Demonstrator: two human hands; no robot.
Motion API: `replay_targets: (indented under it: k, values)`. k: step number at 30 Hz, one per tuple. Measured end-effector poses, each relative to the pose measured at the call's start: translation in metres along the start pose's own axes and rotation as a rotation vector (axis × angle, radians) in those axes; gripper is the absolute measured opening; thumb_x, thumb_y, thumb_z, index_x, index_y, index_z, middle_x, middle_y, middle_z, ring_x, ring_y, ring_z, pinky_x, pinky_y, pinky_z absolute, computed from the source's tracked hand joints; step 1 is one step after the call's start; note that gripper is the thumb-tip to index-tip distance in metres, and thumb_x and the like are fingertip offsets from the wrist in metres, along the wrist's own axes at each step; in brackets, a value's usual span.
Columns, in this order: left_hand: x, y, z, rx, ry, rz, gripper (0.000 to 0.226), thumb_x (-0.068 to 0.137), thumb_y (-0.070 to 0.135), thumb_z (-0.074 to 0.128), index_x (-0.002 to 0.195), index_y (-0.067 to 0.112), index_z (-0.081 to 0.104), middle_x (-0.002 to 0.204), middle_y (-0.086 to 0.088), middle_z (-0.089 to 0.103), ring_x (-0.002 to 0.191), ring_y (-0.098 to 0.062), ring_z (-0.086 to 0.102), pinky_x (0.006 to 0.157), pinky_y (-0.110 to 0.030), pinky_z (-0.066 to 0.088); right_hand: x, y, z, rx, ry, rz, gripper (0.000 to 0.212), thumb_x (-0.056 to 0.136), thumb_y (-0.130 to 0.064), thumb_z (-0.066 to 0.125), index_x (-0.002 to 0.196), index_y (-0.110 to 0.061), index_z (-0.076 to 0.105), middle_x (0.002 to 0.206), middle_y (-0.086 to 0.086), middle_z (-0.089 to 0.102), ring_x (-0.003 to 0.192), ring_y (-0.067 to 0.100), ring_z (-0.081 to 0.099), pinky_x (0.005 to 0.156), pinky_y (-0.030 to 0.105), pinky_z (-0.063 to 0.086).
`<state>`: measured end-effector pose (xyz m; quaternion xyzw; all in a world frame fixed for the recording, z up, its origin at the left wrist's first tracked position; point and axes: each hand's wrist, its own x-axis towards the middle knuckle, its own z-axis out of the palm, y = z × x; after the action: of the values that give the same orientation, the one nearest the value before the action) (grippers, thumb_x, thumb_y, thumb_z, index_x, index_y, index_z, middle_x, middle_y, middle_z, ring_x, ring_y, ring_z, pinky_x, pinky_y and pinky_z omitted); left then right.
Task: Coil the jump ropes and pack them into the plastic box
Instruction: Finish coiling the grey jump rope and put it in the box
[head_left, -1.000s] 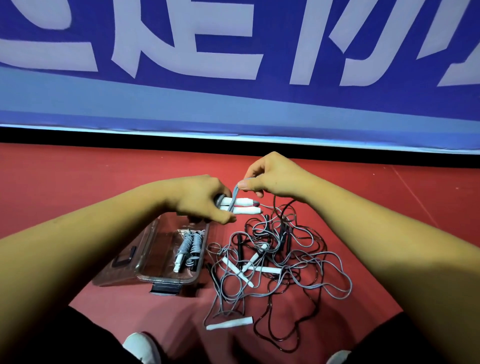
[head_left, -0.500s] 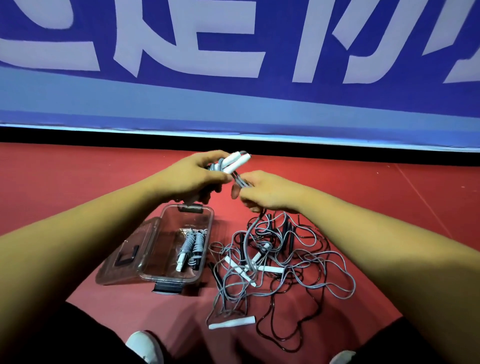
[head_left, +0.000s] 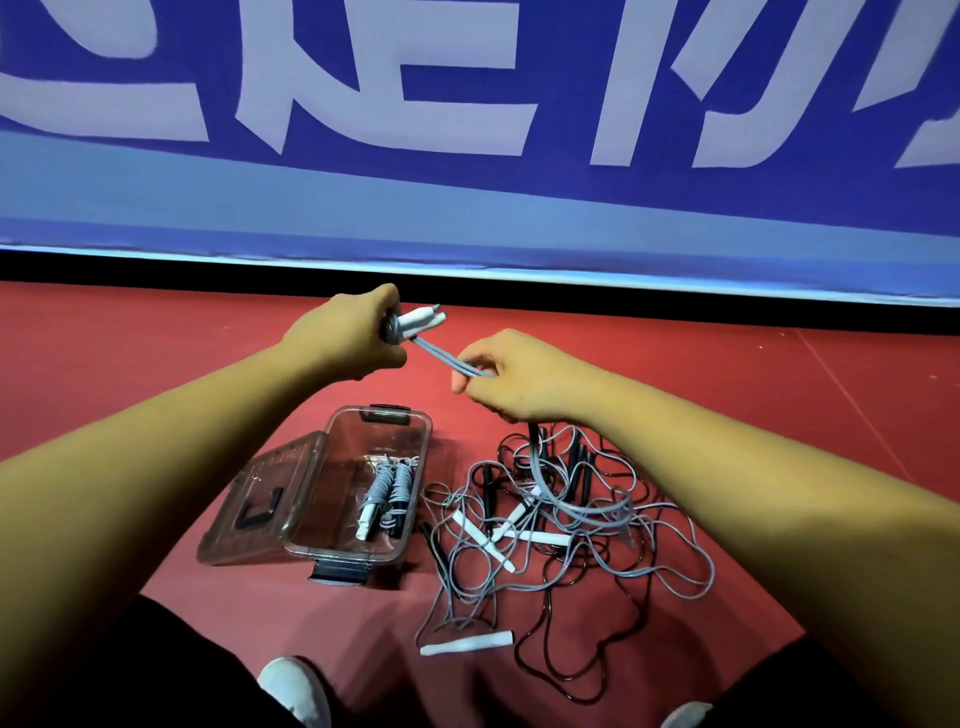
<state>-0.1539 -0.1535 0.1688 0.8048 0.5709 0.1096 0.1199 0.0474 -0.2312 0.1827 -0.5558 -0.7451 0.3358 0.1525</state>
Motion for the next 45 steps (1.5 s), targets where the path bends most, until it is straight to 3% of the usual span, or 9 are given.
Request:
replay_targets:
  k: [7, 9, 12, 17, 25, 29, 37, 40, 45]
  values:
    - [-0.011, 0.028, 0.002, 0.212, -0.295, 0.185, 0.023, 0.078, 0.033, 0.073, 0.087, 0.020, 0.056, 0.063, 0.005, 0.060, 0.050, -0.014, 0.059, 0.054, -0.028, 0.043, 0.001, -0.001, -0.027, -0.152, 0.239, -0.159, 0.014, 0.091, -0.017, 0.062, 0.089, -0.010, 0.073, 0.074, -0.001, 0.065, 0.064, 0.009, 0.052, 0.059, 0.023, 0.038]
    - [-0.017, 0.042, 0.003, 0.171, -0.388, 0.216, 0.032, 0.080, 0.046, 0.073, 0.086, 0.017, 0.061, 0.057, 0.002, 0.062, 0.042, -0.007, 0.057, 0.052, -0.025, 0.043, -0.001, 0.002, -0.036, -0.128, 0.282, -0.168, 0.011, 0.090, -0.018, 0.064, 0.089, -0.013, 0.074, 0.073, -0.009, 0.064, 0.063, -0.001, 0.053, 0.058, 0.010, 0.036]
    - [-0.027, 0.062, 0.003, 0.081, -0.446, 0.235, 0.052, 0.077, 0.067, 0.068, 0.080, 0.015, 0.063, 0.058, -0.007, 0.068, 0.043, -0.018, 0.063, 0.045, -0.019, 0.045, -0.001, 0.012, -0.042, -0.033, 0.317, -0.179, 0.006, 0.085, -0.016, 0.069, 0.085, -0.015, 0.074, 0.070, -0.010, 0.067, 0.058, -0.002, 0.054, 0.062, 0.017, 0.043]
    - [-0.036, 0.073, 0.002, -0.065, -0.415, 0.271, 0.031, 0.085, 0.048, 0.068, 0.078, 0.019, 0.061, 0.055, -0.003, 0.065, 0.043, -0.018, 0.063, 0.045, -0.020, 0.042, 0.002, 0.026, -0.045, 0.179, 0.335, -0.154, 0.008, 0.078, -0.012, 0.078, 0.084, -0.008, 0.076, 0.064, 0.002, 0.067, 0.051, 0.002, 0.052, 0.055, 0.017, 0.042]
    - [-0.035, 0.063, 0.001, -0.583, -0.340, 0.252, 0.038, 0.089, 0.024, 0.071, 0.114, 0.032, 0.043, 0.066, -0.004, 0.062, 0.044, -0.021, 0.049, 0.041, -0.029, 0.040, 0.002, 0.058, -0.018, 0.361, -0.019, 0.156, 0.022, 0.095, -0.006, 0.054, 0.089, -0.017, 0.072, 0.060, 0.005, 0.057, 0.045, 0.012, 0.047, 0.044, 0.021, 0.038]
    - [-0.028, 0.057, -0.003, -0.655, -0.297, 0.144, 0.016, 0.092, 0.017, 0.068, 0.100, 0.019, 0.054, 0.069, -0.012, 0.058, 0.042, -0.019, 0.046, 0.035, -0.020, 0.033, 0.002, 0.051, -0.007, 0.390, -0.127, 0.126, 0.023, 0.100, -0.027, 0.053, 0.099, -0.014, 0.072, 0.063, 0.005, 0.051, 0.049, 0.013, 0.044, 0.045, 0.020, 0.038]
    - [0.000, 0.016, -0.012, -0.367, -0.064, -0.041, 0.030, 0.084, 0.019, 0.075, 0.098, 0.012, 0.050, 0.076, -0.008, 0.070, 0.046, -0.024, 0.062, 0.039, -0.024, 0.041, 0.003, 0.029, 0.006, -0.095, 0.011, -0.077, 0.019, 0.097, -0.022, 0.057, 0.105, -0.010, 0.069, 0.056, -0.013, 0.051, 0.049, -0.005, 0.047, 0.049, 0.011, 0.032]
    - [-0.002, 0.004, -0.012, -0.057, -0.050, -0.060, 0.028, 0.080, 0.026, 0.073, 0.098, 0.021, 0.051, 0.074, 0.001, 0.067, 0.049, -0.018, 0.066, 0.044, -0.025, 0.044, 0.002, 0.014, 0.003, -0.167, 0.030, -0.167, 0.019, 0.096, -0.023, 0.058, 0.102, -0.011, 0.071, 0.080, -0.004, 0.064, 0.072, 0.011, 0.053, 0.061, 0.022, 0.038]
    - [-0.006, 0.013, -0.002, 0.248, -0.133, 0.057, 0.017, 0.079, 0.035, 0.067, 0.090, 0.029, 0.056, 0.077, 0.004, 0.062, 0.073, -0.025, 0.058, 0.062, -0.031, 0.045, 0.000, -0.004, -0.004, -0.210, 0.156, -0.271, 0.023, 0.095, -0.023, 0.056, 0.086, -0.007, 0.070, 0.070, 0.010, 0.062, 0.062, 0.023, 0.050, 0.059, 0.034, 0.038]
